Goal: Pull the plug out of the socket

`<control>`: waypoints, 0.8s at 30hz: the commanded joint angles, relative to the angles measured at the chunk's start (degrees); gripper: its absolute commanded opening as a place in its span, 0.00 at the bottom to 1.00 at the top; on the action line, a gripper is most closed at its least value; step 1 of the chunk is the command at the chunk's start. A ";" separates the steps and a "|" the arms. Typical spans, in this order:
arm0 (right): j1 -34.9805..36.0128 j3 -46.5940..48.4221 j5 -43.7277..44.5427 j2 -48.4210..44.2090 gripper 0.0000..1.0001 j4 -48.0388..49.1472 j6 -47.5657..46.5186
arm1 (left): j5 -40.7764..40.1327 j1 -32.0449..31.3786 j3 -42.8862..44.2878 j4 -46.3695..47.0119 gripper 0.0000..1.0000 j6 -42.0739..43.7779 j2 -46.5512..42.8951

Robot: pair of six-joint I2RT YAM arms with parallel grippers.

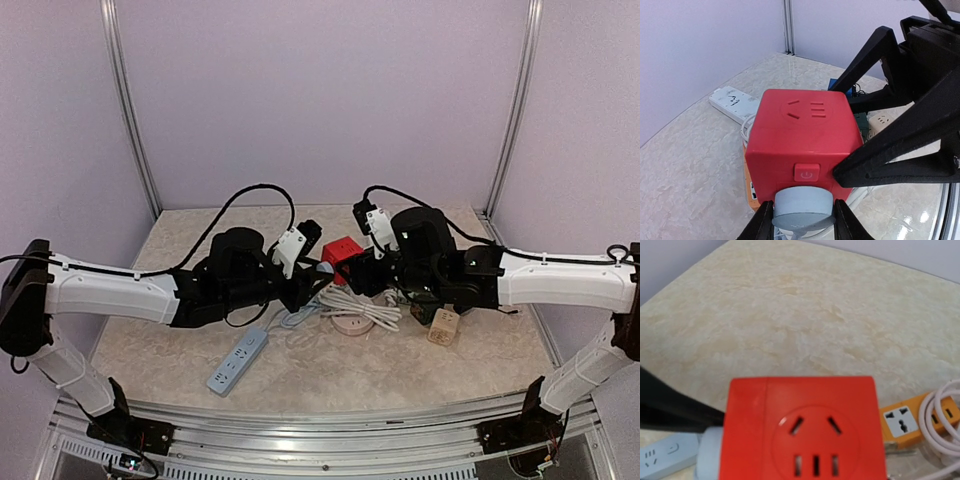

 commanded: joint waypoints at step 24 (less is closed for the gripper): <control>-1.16 1.85 -0.81 -4.34 0.00 7.91 -4.21 | 5.42 3.06 -1.47 -0.88 0.26 -1.59 -2.95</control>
